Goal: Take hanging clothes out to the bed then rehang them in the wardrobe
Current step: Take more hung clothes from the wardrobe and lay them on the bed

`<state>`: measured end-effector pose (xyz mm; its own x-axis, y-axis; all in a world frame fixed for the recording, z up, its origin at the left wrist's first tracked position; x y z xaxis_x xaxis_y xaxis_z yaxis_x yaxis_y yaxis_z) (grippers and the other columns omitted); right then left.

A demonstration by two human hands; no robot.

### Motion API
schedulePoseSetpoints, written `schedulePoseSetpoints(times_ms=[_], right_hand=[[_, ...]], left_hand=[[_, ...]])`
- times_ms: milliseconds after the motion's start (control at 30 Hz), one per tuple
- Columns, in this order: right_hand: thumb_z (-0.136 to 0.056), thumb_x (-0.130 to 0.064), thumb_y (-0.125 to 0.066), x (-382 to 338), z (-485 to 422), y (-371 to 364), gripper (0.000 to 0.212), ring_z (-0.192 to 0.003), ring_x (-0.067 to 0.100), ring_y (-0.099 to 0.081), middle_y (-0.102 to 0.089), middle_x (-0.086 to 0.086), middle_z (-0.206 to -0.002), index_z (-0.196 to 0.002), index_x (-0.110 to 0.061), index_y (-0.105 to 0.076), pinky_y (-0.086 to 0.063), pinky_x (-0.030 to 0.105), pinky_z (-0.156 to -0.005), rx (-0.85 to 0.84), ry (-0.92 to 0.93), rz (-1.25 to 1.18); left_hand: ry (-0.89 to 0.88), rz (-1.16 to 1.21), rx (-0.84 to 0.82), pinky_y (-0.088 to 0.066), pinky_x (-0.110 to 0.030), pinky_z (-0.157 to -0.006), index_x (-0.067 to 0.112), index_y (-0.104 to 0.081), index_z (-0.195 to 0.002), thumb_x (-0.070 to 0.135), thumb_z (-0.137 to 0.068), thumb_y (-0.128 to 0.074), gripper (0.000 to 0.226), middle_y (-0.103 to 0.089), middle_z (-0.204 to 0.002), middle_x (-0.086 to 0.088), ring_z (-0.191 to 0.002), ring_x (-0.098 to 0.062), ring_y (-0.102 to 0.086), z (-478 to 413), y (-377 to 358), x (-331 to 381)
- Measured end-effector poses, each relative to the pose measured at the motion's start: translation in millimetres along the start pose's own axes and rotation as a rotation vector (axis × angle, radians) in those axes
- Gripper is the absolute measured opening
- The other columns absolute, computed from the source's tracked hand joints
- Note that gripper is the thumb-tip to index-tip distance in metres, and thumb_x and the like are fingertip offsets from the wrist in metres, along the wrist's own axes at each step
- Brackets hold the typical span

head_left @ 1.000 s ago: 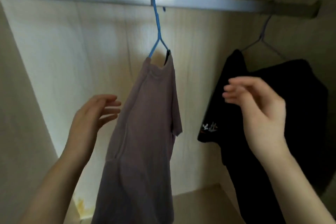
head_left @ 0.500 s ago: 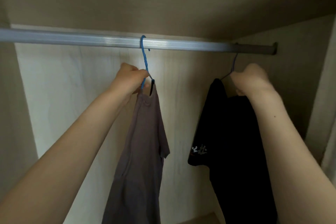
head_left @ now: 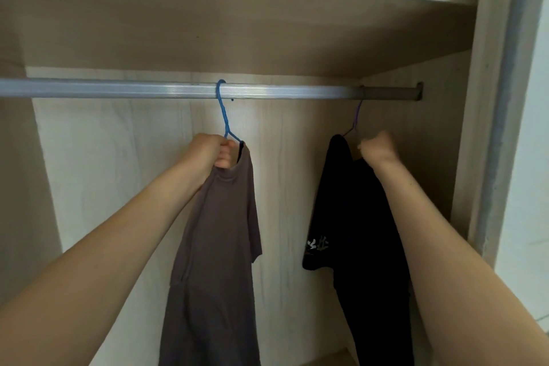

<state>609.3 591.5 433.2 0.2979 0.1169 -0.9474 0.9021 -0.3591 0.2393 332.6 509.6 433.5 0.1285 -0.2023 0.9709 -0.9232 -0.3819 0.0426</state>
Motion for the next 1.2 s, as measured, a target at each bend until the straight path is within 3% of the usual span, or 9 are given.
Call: schedulePoseSetpoints(times_ms=[133, 233, 300, 500, 667, 800, 967, 1067, 1200], right_hand=[[-0.097, -0.008, -0.048, 3.2, -2.6, -9.8, 0.041, -0.122, 0.030, -0.054, -0.054, 0.015, -0.136, -0.137, -0.002, -0.043, -0.045, 0.032, -0.084, -0.043, 0.030, -0.120], [-0.094, -0.008, -0.048, 3.5, 0.1, -17.9, 0.014, -0.098, 0.023, -0.061, -0.066, 0.011, -0.113, -0.094, -0.008, -0.062, -0.040, 0.025, -0.061, -0.034, 0.070, -0.184], [-0.095, -0.008, -0.046, 4.3, 8.6, -23.1, 0.021, -0.085, 0.021, -0.060, -0.066, 0.008, -0.097, -0.080, -0.013, -0.061, -0.040, 0.025, -0.058, -0.066, 0.093, -0.240], [-0.099, -0.011, -0.045, 2.5, 52.5, -24.2, 0.024, -0.075, 0.013, -0.055, -0.059, 0.002, -0.085, -0.102, -0.004, -0.067, -0.042, 0.023, -0.058, -0.175, 0.142, -0.349], [-0.094, -0.010, -0.051, 29.2, 99.6, -31.2, 0.023, -0.075, 0.017, -0.051, -0.050, 0.004, -0.075, -0.098, 0.000, -0.070, -0.043, 0.032, -0.082, -0.288, 0.140, -0.296], [-0.093, -0.009, -0.050, 86.2, 137.0, -35.3, 0.015, -0.066, 0.018, -0.043, -0.043, 0.003, -0.066, -0.089, -0.006, -0.064, -0.038, 0.027, -0.065, -0.362, 0.042, -0.291], [-0.097, -0.007, -0.045, 187.4, 205.4, -31.9, 0.022, -0.054, 0.010, -0.035, -0.036, 0.001, -0.059, -0.079, -0.007, -0.057, -0.033, 0.012, -0.045, -0.400, -0.057, -0.227], [-0.098, -0.005, -0.043, 249.5, 253.1, -20.6, 0.029, -0.046, 0.005, -0.033, -0.035, -0.006, -0.051, -0.072, -0.007, -0.058, -0.029, 0.014, -0.045, -0.366, -0.116, -0.177], [-0.097, -0.003, -0.043, 306.1, 312.5, 8.7, 0.029, -0.049, 0.010, -0.031, -0.032, 0.000, -0.055, -0.072, -0.006, -0.056, -0.026, 0.018, -0.045, -0.358, -0.184, -0.091]], left_hand=[[0.038, 0.200, -0.023, -0.014, -0.011, -0.025, 0.009, -0.045, -0.071, 0.003, -0.101, -0.030, 0.034, -0.028, -0.027, 0.011, -0.020, -0.001, -0.024, 0.3, 3.9, 20.9], [-0.055, 0.123, -0.033, -0.014, -0.012, -0.026, 0.009, -0.046, -0.072, 0.004, -0.100, -0.031, 0.032, -0.027, -0.029, 0.012, -0.022, 0.000, -0.022, 4.2, 7.9, 35.9], [-0.096, 0.057, -0.034, -0.013, -0.009, -0.029, 0.009, -0.047, -0.072, 0.004, -0.099, -0.035, 0.030, -0.027, -0.030, 0.012, -0.024, -0.001, -0.021, 9.4, 10.5, 34.9], [-0.125, 0.019, -0.050, -0.014, -0.007, -0.035, 0.008, -0.051, -0.074, 0.003, -0.099, -0.036, 0.029, -0.027, -0.035, 0.012, -0.028, -0.001, -0.020, 25.7, 24.7, -6.1], [-0.030, 0.027, -0.115, -0.016, -0.004, -0.036, 0.008, -0.050, -0.075, 0.005, -0.101, -0.034, 0.031, -0.024, -0.036, 0.012, -0.027, 0.000, -0.018, 52.0, 33.9, -52.3], [0.106, 0.009, -0.146, -0.017, -0.003, -0.037, 0.007, -0.049, -0.075, 0.005, -0.102, -0.033, 0.031, -0.024, -0.035, 0.011, -0.026, 0.000, -0.017, 84.3, 45.8, -103.2], [0.308, 0.015, -0.251, -0.019, -0.002, -0.039, 0.007, -0.048, -0.076, 0.007, -0.103, -0.032, 0.031, -0.024, -0.037, 0.011, -0.026, 0.000, -0.017, 141.3, 57.3, -199.8], [0.383, -0.030, -0.359, -0.018, -0.005, -0.038, 0.006, -0.048, -0.078, 0.012, -0.104, -0.034, 0.030, -0.023, -0.041, 0.009, -0.029, -0.002, -0.016, 184.6, 58.9, -255.7], [0.424, -0.110, -0.544, -0.016, -0.007, -0.038, 0.004, -0.049, -0.082, 0.013, -0.104, -0.037, 0.027, -0.023, -0.047, 0.005, -0.032, -0.003, -0.015, 234.6, 57.1, -292.5]])
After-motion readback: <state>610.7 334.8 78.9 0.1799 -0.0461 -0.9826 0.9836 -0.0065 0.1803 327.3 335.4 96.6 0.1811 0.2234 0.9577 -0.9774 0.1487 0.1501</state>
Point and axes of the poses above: each hand's wrist, its own z-axis away from the middle knuckle, its own y-axis out of the back of the hand, x = y × z, the point moved 1 cm from there along -z, towards the middle knuckle
